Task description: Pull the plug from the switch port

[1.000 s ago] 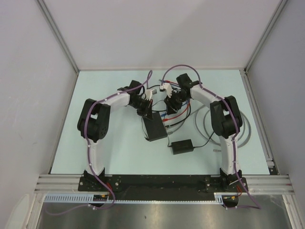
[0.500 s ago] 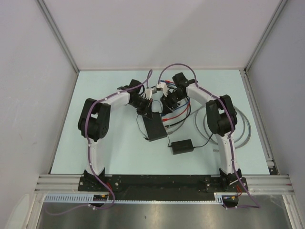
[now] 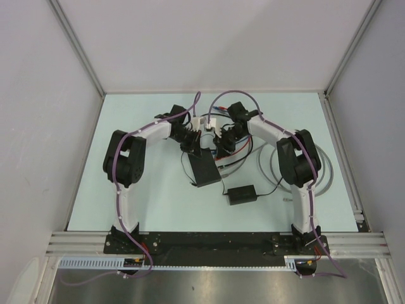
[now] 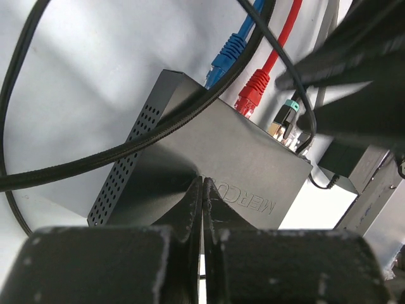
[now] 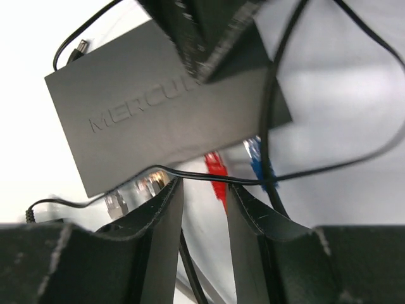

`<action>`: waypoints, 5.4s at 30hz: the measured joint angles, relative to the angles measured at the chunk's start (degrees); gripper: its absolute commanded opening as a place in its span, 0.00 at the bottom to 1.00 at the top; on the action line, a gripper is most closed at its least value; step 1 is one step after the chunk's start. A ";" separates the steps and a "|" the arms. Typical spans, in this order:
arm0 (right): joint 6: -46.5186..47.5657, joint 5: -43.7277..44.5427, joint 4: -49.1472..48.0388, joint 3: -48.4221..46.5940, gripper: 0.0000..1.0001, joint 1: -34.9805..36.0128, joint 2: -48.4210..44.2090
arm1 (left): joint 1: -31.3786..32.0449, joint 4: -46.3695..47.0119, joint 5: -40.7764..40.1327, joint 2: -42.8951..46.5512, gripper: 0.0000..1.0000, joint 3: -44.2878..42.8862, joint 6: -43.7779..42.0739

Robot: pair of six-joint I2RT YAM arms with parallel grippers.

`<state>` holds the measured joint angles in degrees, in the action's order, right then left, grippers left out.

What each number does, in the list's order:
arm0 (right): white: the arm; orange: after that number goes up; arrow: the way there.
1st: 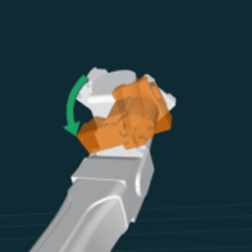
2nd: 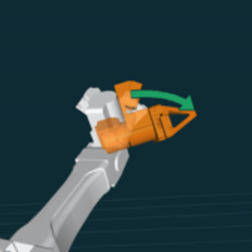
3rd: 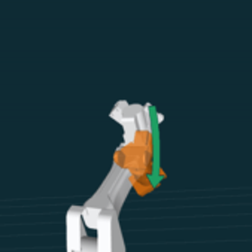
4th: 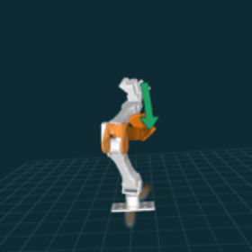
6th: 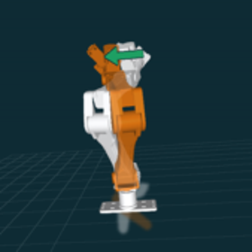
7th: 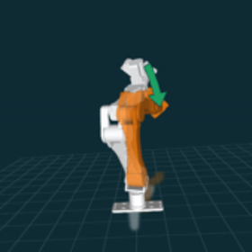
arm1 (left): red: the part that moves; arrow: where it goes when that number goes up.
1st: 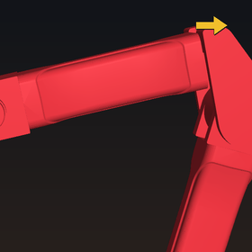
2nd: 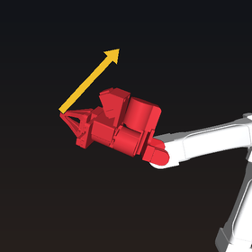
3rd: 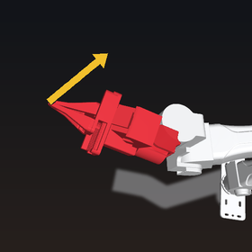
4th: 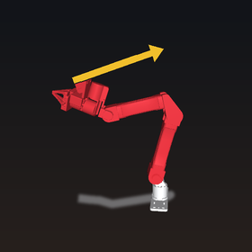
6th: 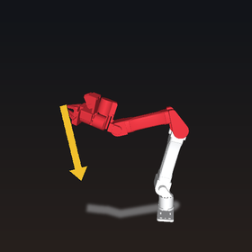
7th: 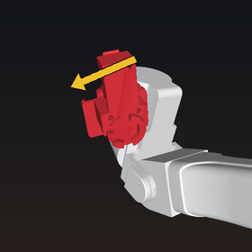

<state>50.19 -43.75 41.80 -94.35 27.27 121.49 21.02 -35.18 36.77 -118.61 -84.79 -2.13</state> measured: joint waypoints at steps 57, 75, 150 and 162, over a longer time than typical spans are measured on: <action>-9.29 -8.63 14.10 -26.38 0.55 -4.63 21.05 | -1.29 0.11 -0.42 -0.66 0.00 -1.16 -0.52; -11.23 -16.17 20.72 -33.07 0.41 -5.64 27.19 | -1.20 0.13 -0.44 -0.66 0.00 -1.16 -0.92; -9.18 -22.18 32.61 -32.98 0.00 -8.04 31.08 | 0.61 -0.09 1.14 -2.93 0.00 -4.44 -1.07; -11.04 -4.68 33.24 -38.86 0.00 -11.28 25.22 | 0.61 -0.02 1.16 -2.91 0.00 -4.55 -1.40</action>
<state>39.16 -48.42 75.05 -133.21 15.99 146.71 21.63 -35.20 37.93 -121.51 -89.34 -3.53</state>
